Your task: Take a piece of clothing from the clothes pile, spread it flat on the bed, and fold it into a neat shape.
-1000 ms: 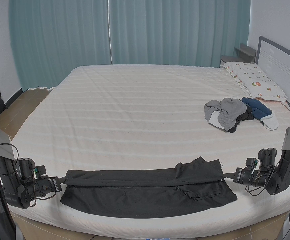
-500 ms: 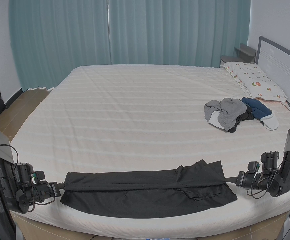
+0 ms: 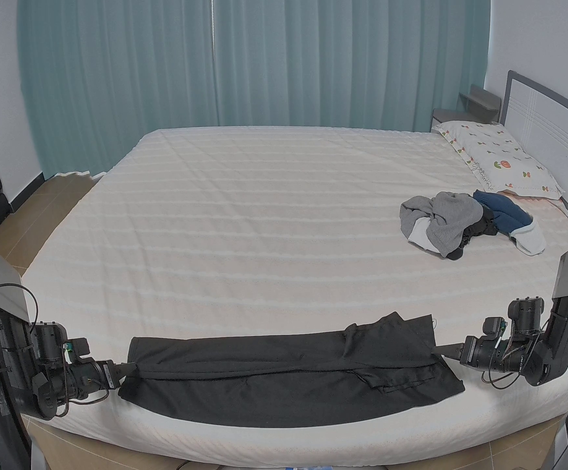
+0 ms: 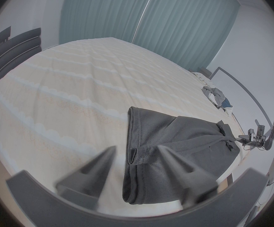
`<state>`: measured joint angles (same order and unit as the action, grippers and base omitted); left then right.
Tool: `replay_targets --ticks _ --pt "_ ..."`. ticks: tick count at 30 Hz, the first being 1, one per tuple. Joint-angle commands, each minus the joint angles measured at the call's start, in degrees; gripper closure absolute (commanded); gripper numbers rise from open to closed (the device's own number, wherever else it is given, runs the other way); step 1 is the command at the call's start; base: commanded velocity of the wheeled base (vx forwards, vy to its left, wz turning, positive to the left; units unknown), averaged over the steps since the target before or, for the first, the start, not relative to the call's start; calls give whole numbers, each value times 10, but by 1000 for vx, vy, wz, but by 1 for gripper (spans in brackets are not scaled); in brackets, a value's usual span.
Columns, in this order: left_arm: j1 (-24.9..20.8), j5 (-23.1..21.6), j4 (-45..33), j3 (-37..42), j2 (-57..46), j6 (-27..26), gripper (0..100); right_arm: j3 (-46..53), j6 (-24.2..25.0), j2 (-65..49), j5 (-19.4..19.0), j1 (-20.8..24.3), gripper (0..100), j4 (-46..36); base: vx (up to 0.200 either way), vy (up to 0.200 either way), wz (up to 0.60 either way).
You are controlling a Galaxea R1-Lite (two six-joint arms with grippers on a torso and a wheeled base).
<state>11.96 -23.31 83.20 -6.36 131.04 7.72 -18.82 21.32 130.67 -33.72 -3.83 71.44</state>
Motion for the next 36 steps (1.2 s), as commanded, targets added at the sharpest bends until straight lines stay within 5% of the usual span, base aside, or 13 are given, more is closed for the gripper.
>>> replay_targets --ticks 1,6,12,19,25,36 --pt "3 0 0 -1 -1 5 0 -15 7 -12 1 -3 0 1 0 0 0" --pt "5 0 0 -20 -12 29 0 -49 65 -45 1 1 0 -6 0 0 0" --pt "-30 12 -16 -94 -18 156 0 -110 115 -15 16 24 0 -19 0 0 0" --pt "-55 38 -222 -229 -37 223 0 -171 210 48 38 44 0 -14 0 0 0" --pt "-60 38 -401 -333 -62 291 0 -174 227 56 37 38 0 -17 0 0 0" --pt "-72 41 -417 -329 -58 293 0 -169 232 58 37 41 0 -11 0 0 0"
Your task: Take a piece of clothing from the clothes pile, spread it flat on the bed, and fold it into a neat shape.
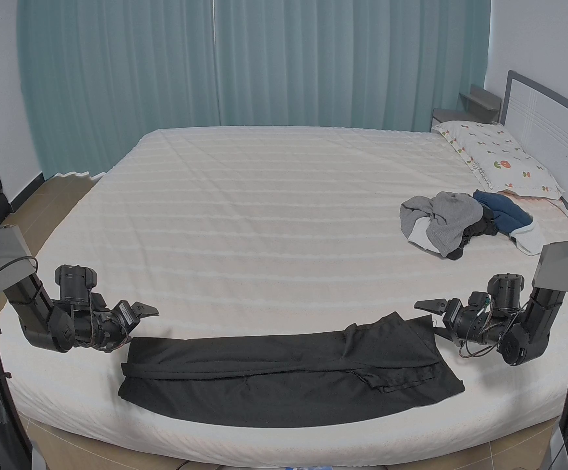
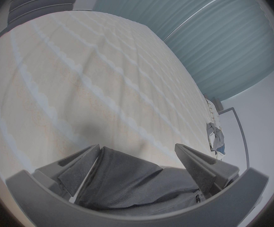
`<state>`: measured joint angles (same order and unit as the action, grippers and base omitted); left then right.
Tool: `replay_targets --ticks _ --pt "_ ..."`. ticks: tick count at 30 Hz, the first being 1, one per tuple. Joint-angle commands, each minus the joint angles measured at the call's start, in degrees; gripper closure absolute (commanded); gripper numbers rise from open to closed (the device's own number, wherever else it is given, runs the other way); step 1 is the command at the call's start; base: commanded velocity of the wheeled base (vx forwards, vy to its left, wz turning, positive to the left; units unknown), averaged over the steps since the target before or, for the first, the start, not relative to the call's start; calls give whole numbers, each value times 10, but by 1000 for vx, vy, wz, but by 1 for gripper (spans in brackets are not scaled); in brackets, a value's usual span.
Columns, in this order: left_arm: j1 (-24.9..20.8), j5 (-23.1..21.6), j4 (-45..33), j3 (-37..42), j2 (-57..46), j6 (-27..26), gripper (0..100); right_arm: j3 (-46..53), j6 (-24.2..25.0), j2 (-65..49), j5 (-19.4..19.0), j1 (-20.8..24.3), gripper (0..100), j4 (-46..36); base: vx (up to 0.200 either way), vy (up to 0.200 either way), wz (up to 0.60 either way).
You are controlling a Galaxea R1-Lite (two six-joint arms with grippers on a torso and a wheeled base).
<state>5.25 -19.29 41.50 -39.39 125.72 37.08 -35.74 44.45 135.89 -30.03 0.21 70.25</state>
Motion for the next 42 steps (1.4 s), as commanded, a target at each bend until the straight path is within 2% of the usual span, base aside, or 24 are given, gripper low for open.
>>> replay_targets --ticks 1,9,18,19,26,30,34,37,42 --pt "-9 1 0 3 -4 -2 0 1 0 7 1 1 0 1 0 0 0" --pt "-9 43 2 5 8 -9 0 2 0 8 1 1 0 3 0 0 0" --pt "-12 44 2 0 11 -9 0 2 -1 9 2 2 0 3 0 0 0" --pt "-12 44 2 -1 12 -9 100 1 -1 9 2 2 0 3 0 0 0" --pt "-9 47 2 -4 13 -6 100 2 -2 10 7 2 0 3 0 0 0" --pt "-8 48 3 -6 8 -4 100 1 -4 10 34 3 0 2 0 0 0" --pt "-7 74 12 -13 8 23 100 -5 -6 10 83 16 0 1 0 0 0" --pt "-7 79 19 -18 8 54 100 -6 -6 9 91 24 0 1 0 0 0" --pt "-6 79 19 -19 10 59 100 -15 -4 12 93 29 0 2 0 0 0"
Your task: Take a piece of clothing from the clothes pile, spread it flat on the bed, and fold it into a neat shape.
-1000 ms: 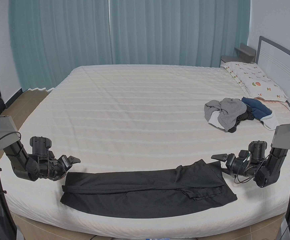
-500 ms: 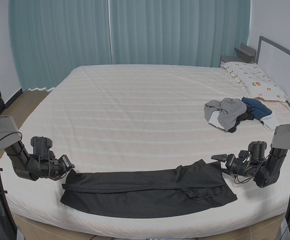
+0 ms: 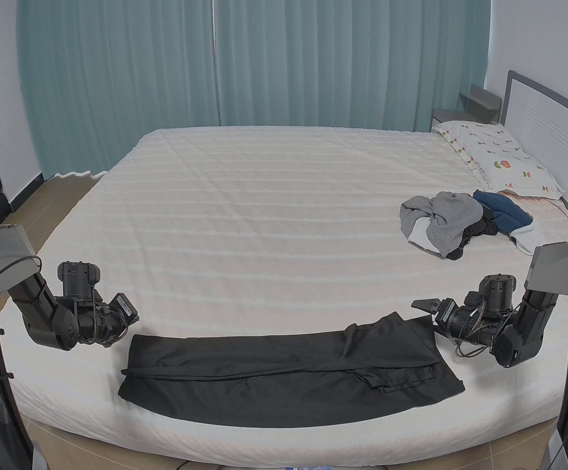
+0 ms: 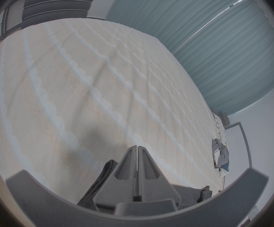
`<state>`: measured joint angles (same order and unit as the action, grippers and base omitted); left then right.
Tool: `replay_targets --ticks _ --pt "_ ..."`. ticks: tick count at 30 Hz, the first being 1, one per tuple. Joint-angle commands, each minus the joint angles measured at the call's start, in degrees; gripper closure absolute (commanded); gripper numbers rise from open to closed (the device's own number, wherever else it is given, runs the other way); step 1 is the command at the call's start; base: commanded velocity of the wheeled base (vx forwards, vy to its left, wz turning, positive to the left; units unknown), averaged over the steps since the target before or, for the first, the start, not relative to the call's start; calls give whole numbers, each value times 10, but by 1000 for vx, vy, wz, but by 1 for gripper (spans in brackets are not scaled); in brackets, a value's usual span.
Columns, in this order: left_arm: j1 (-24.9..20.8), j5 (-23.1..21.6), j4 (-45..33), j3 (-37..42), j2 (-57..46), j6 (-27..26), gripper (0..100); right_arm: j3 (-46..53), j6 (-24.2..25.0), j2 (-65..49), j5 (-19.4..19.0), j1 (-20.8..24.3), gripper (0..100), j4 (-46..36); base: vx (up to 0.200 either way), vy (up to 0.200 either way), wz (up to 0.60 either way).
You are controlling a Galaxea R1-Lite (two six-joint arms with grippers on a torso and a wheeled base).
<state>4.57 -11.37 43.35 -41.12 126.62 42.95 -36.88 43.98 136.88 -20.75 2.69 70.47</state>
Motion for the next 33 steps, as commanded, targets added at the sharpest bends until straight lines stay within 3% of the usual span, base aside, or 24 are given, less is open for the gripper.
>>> replay_targets --ticks 1,18,19,33 --pt "4 0 1 -5 1 0 100 -7 0 2 0 5 0 0 0 0 0" --pt "9 -5 -3 2 4 -1 100 -16 -3 7 1 8 0 -6 0 0 0" --pt "9 -6 -3 2 4 -1 100 -21 -3 9 1 8 100 -8 0 0 0" --pt "23 -8 -17 6 2 -25 100 -29 -5 11 2 -17 100 -7 0 0 0"
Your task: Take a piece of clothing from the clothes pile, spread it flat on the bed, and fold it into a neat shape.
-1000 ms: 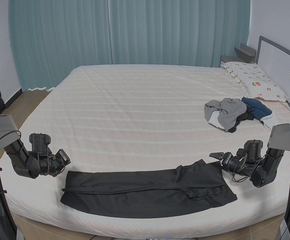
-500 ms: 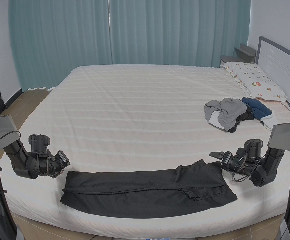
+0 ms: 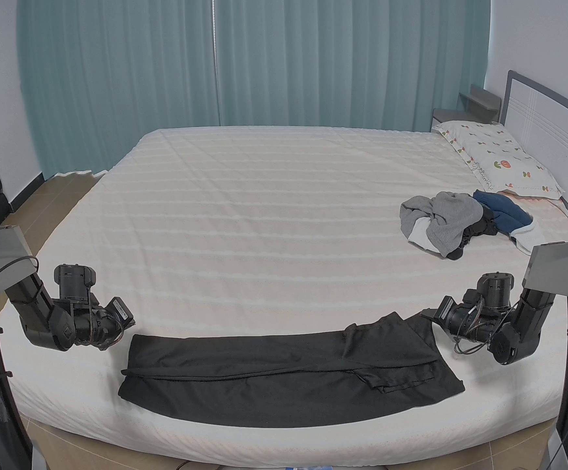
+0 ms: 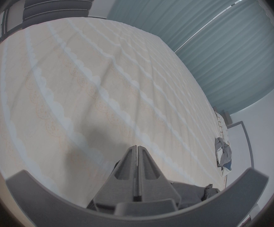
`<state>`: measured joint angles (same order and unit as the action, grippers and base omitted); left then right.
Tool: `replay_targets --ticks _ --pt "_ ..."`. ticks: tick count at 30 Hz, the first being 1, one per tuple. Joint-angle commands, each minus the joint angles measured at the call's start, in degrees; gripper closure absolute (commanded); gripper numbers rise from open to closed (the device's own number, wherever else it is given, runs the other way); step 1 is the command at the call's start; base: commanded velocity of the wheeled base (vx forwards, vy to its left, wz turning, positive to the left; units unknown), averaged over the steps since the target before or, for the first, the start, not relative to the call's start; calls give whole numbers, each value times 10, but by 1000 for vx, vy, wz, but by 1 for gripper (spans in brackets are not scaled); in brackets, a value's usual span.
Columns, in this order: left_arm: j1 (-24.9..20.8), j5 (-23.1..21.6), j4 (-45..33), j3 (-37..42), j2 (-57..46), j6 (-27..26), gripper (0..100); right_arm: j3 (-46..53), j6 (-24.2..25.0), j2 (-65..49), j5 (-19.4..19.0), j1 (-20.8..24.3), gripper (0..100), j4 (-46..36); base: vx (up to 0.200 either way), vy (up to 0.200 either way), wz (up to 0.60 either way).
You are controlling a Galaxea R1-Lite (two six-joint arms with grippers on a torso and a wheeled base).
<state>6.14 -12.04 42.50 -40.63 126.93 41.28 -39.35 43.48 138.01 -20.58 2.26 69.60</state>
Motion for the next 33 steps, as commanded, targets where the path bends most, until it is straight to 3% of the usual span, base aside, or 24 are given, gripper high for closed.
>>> replay_targets --ticks 1,11,20,21,25,33 --pt "8 -2 -17 1 -1 -16 100 -7 1 0 0 -17 100 2 0 0 0" --pt "19 -25 -76 1 -19 -49 100 -9 1 14 0 -26 100 2 0 0 0" --pt "19 -40 -80 -2 -22 -45 100 -7 2 18 -1 -23 100 2 0 0 0" --pt "19 -40 -80 -2 -22 -45 0 -7 2 18 -1 -23 100 2 0 0 0" --pt "19 -47 -75 2 -21 -47 0 -6 2 21 -1 -23 100 6 0 0 0" --pt "16 -121 -59 6 -21 -51 0 -6 4 21 -1 -20 100 6 0 0 0"
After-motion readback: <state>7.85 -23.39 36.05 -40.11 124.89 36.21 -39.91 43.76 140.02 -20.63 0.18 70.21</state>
